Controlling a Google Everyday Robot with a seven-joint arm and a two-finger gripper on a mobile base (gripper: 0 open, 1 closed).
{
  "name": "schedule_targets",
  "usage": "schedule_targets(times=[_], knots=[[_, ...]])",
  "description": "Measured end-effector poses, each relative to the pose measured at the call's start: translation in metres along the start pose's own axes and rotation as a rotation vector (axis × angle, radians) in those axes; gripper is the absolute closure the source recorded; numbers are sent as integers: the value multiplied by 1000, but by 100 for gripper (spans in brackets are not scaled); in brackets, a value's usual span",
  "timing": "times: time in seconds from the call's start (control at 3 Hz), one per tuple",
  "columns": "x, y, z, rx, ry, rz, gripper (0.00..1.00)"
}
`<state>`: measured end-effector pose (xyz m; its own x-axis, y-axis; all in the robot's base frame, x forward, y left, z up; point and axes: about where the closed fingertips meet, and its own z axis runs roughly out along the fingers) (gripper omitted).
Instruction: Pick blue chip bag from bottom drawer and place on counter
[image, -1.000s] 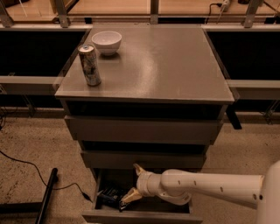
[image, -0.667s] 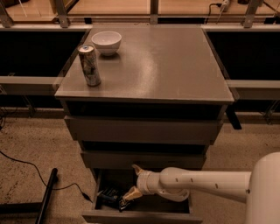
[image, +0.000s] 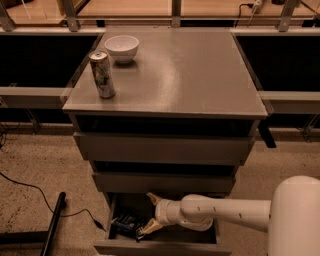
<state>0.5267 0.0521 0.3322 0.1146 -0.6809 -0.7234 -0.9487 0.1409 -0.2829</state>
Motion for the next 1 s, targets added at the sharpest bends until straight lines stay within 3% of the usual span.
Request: schedule_targets(times=[0.33, 0.67, 1.0], knots=[[8, 9, 6, -1, -53, -52, 0], [8, 9, 6, -1, -53, -52, 0], [14, 19, 25, -55, -51, -44, 2]])
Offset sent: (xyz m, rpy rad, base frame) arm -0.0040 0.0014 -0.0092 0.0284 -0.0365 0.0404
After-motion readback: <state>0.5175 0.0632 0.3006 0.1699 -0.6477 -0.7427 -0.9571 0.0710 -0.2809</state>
